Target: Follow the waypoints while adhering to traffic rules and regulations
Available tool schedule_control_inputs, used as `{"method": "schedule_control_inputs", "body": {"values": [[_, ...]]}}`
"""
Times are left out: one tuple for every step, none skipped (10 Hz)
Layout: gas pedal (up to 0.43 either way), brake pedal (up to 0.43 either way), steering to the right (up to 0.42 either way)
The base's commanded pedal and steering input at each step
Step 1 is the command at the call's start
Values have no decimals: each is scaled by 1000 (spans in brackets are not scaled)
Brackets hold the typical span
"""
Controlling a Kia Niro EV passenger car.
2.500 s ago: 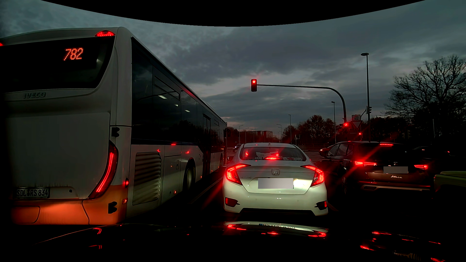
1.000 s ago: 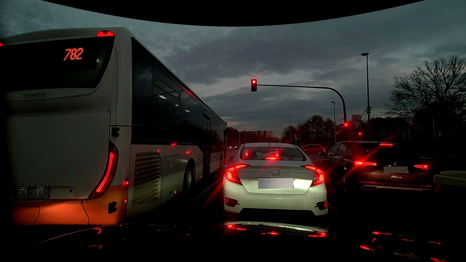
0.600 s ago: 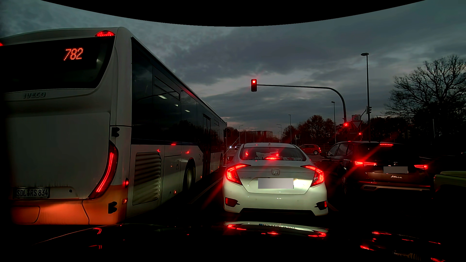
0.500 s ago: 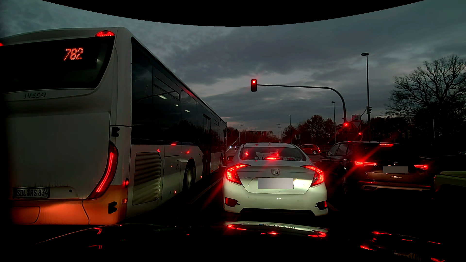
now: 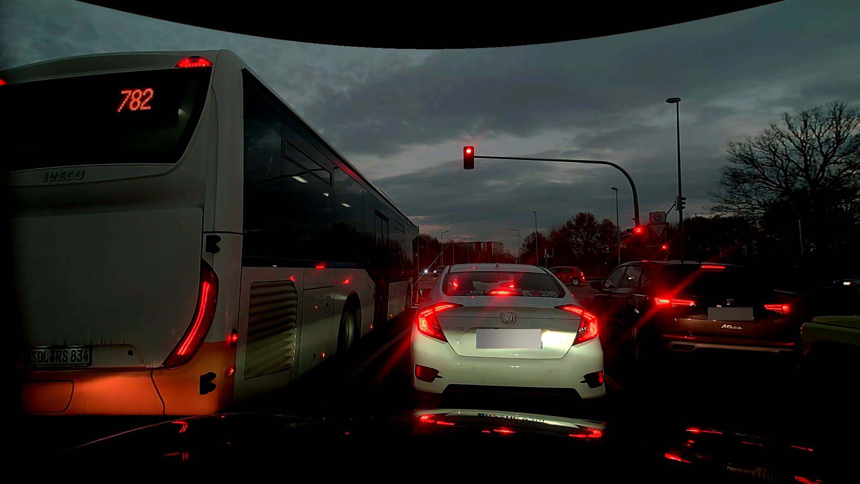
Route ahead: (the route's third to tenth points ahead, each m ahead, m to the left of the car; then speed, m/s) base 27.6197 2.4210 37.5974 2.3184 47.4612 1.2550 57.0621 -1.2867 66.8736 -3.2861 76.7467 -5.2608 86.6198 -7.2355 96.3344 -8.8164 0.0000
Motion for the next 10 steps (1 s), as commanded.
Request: {"method": "schedule_control_inputs", "body": {"values": [[0,366,14],[0,366,14],[0,366,14],[0,366,14],[0,366,14],[0,366,14],[0,366,14],[0,366,14],[0,366,14],[0,360,14]]}}
